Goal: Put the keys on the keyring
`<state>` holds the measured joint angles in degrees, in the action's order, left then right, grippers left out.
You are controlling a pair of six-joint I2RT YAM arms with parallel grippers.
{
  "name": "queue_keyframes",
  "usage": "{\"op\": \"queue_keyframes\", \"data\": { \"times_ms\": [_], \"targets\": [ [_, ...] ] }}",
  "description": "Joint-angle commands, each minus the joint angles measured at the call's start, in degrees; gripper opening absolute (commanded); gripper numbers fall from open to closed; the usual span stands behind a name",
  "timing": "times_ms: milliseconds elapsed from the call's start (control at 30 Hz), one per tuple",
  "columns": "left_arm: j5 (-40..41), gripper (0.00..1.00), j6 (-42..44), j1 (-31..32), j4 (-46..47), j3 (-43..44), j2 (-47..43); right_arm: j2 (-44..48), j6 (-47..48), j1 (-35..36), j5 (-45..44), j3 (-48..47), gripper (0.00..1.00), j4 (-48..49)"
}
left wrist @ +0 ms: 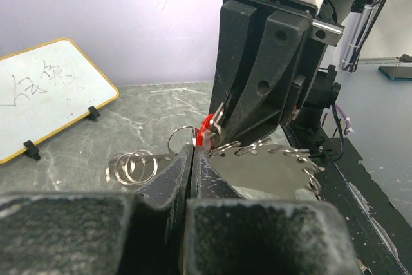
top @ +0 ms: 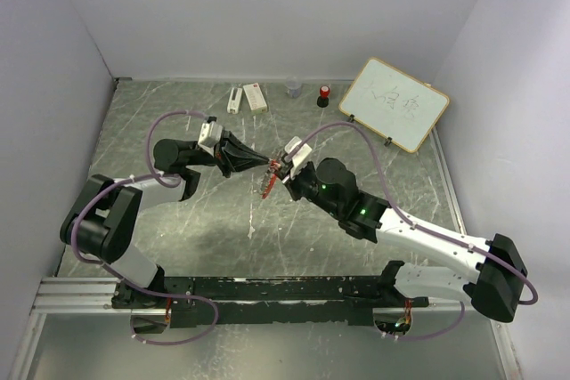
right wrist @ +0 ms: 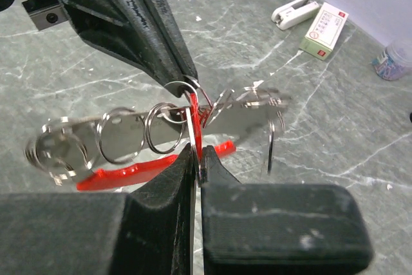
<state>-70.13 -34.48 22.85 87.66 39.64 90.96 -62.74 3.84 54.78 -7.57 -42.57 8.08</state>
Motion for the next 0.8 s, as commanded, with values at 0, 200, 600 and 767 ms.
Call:
{"op": "queue_keyframes", "data": {
  "times_ms": [0,200,600,767],
  "targets": [
    [-1.04,0.07,-0.07,-0.18,15.92,-0.24,-2.12,-0.03,-1.66,0.16,-4.65,-2.46,0.0,-0.89],
    [-1.12,0.07,-0.33,-0.18,16.0,-0.32,-2.78,0.04,-2.84,-0.51,-6.58,-2.26,0.0,-1.78],
    [-1.04,0.07,-0.8,-0.18,16.04,0.7,-3.18,-0.66,-3.22,-1.41,-5.41,-2.19,0.0,-2.33],
    [-0.71,0.07,-0.46,-0.19,15.93,0.65,-3.24,-1.12,-3.43,-1.48,-5.63,-1.78,0.0,-2.57]
  ]
}}
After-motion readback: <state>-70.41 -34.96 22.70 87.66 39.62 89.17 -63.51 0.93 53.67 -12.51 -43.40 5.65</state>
